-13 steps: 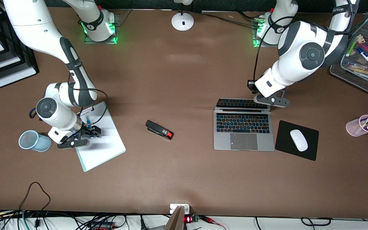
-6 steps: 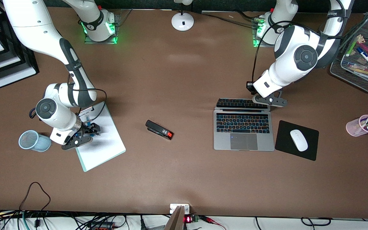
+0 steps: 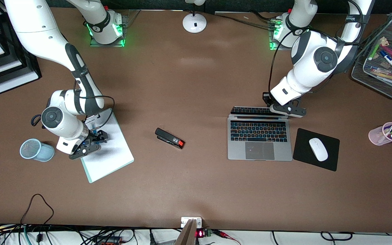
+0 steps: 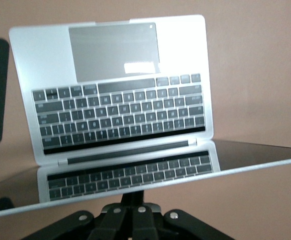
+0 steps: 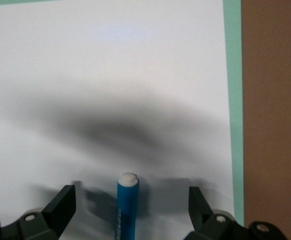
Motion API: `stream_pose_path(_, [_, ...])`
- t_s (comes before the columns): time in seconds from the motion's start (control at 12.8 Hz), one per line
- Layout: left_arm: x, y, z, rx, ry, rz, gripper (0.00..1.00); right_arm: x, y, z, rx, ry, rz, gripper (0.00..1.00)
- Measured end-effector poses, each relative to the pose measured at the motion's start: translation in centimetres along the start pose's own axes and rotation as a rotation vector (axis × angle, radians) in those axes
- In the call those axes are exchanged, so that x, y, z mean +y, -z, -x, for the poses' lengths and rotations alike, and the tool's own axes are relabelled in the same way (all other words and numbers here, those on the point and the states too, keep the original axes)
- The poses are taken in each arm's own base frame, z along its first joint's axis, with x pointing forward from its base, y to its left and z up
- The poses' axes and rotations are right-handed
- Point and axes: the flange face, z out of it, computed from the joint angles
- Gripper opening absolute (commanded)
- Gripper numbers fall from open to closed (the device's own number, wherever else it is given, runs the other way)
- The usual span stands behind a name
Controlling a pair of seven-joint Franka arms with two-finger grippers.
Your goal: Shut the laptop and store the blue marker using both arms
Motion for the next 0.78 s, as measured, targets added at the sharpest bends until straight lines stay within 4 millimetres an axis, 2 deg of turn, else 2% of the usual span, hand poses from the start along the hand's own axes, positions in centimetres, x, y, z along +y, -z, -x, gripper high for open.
stream_pose_path(0.23, [-0.5,-0.8,-1.1,0.081,-0.010,0.002,0.00,0.0,0.0,0.0,0.000,0.000,0.000,0.83])
stream_pose_path(0.39, [-0.8,-1.9,-1.8,0.115,-0.015,0.001,0.00,0.0,0.0,0.0,0.000,0.001,0.000,0.73])
stream_pose_path(0.47, [-1.0,-2.7,-2.1,0.133,-0.012,0.006,0.00,0.0,0.0,0.0,-0.001,0.001,0.000,0.57])
stream_pose_path(0.62, [-1.4,-4.3,-2.9,0.172,-0.021,0.011,0.00,0.0,0.0,0.0,-0.001,0.002,0.000,0.51])
stream_pose_path(0.78, [-1.8,-5.9,-3.8,0.186,-0.040,0.002,0.00,0.0,0.0,0.0,-0.001,0.002,0.000,0.49])
